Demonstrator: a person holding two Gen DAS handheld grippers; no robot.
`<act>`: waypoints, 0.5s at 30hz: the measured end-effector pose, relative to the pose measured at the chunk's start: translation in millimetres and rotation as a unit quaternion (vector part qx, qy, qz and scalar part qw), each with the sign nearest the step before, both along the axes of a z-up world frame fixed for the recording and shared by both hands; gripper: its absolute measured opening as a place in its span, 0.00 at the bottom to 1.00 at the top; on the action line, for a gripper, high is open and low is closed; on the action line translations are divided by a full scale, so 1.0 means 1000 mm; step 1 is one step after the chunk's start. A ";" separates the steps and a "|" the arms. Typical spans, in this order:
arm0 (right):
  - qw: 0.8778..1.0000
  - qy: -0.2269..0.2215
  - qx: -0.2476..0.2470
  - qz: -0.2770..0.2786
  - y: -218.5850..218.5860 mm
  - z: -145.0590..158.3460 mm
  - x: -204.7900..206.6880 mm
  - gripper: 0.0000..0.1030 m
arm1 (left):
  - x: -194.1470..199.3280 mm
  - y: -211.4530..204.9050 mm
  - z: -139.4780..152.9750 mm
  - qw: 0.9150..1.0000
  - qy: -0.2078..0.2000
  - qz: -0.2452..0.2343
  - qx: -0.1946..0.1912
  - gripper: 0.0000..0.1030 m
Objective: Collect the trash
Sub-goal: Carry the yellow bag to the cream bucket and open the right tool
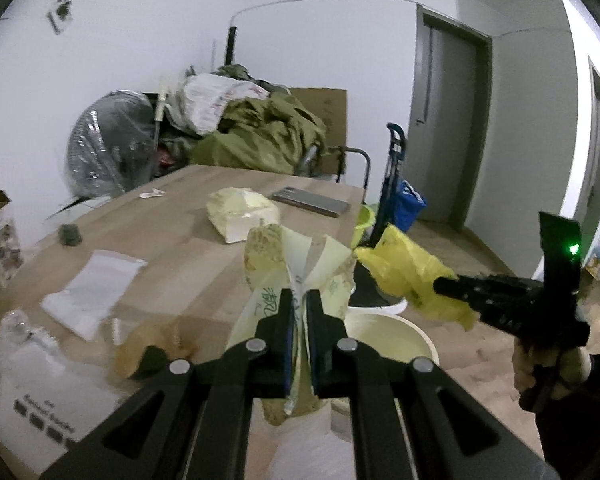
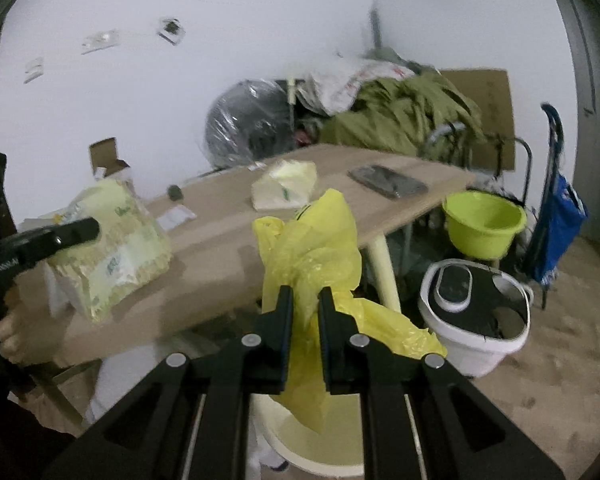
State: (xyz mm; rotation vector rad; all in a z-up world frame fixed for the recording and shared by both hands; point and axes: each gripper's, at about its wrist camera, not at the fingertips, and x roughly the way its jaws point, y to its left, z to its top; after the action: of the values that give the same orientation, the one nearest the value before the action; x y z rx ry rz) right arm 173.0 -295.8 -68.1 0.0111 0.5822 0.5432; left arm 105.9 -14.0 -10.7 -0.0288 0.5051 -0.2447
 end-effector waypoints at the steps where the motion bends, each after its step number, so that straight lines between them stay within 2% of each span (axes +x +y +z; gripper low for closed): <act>1: 1.000 0.008 -0.003 -0.005 -0.003 -0.006 0.002 0.11 | 0.003 -0.003 -0.001 1.000 0.002 -0.005 -0.001 0.06; 4: 0.999 0.032 -0.015 -0.019 -0.010 -0.025 0.006 0.11 | 0.010 -0.017 -0.004 1.000 0.008 -0.024 0.002 0.06; 6: 0.998 0.049 -0.021 -0.027 -0.013 -0.036 0.011 0.15 | 0.015 -0.025 -0.007 0.999 0.014 -0.036 0.006 0.06; 7: 0.998 0.055 -0.022 -0.029 -0.014 -0.042 0.011 0.26 | 0.018 -0.030 -0.008 0.999 0.017 -0.041 0.008 0.06; 8: 0.998 0.059 -0.022 -0.030 -0.015 -0.045 0.012 0.44 | 0.020 -0.034 -0.010 0.999 0.020 -0.047 0.010 0.06; 10: 0.997 0.064 -0.015 -0.034 -0.018 -0.051 0.014 0.56 | 0.026 -0.042 -0.013 0.998 0.026 -0.056 0.013 0.06; 15: 0.997 0.066 -0.017 -0.044 -0.027 -0.055 0.020 0.56 | 0.047 -0.061 -0.027 0.995 0.056 -0.082 0.005 0.06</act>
State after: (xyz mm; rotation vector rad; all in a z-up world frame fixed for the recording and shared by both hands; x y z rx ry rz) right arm 192.6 -323.2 -123.2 0.0410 0.7161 0.4485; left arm 152.7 -75.3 -37.8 0.0090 0.6205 -0.4026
